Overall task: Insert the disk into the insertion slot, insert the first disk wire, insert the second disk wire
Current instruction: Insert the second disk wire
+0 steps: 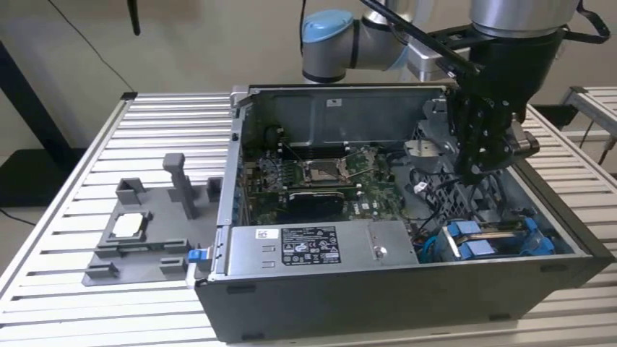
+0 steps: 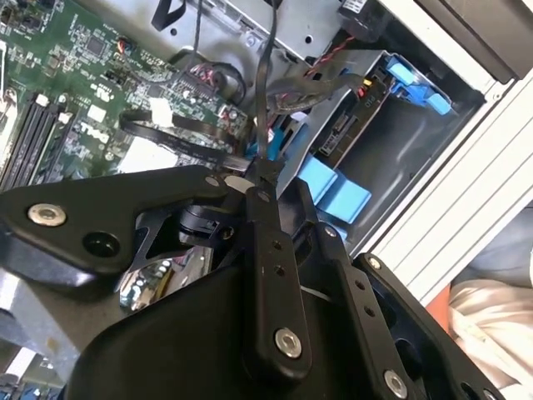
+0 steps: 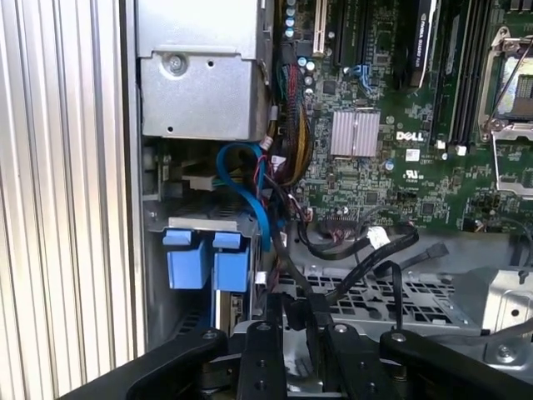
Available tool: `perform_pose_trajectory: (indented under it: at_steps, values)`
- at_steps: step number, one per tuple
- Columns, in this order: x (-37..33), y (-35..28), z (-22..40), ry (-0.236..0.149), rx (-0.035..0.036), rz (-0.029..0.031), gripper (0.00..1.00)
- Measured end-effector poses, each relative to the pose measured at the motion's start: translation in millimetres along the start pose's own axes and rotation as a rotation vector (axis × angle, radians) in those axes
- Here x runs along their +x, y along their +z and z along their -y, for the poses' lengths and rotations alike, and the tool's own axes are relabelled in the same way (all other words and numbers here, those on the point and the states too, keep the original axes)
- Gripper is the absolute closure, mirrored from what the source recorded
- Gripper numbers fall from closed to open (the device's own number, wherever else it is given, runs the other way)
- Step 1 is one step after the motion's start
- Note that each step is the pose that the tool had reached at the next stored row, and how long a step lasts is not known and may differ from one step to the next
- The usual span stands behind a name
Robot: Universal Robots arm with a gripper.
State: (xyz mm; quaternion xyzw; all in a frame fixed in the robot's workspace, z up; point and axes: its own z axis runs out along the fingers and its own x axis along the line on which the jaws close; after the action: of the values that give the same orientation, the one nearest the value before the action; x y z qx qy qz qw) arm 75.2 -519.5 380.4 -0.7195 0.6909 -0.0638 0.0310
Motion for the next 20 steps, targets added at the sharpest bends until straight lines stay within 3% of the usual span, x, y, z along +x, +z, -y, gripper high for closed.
perform_pose_trajectory:
  at_steps: [3,8,12,16,20]
  values:
    - [-0.4,0.9,-3.5,-0.005,0.0125,-0.0065,0.73]
    - [-1.3,0.6,-11.9,-0.005,0.0561,-0.0130,0.73]
    - [-1.6,-0.4,-19.7,-0.005,0.0779,-0.0138,0.73]
    - [-2.0,-0.7,-23.9,-0.007,0.0961,-0.0143,0.73]
    - [-2.1,0.5,-24.8,-0.008,0.1025,-0.0154,0.73]
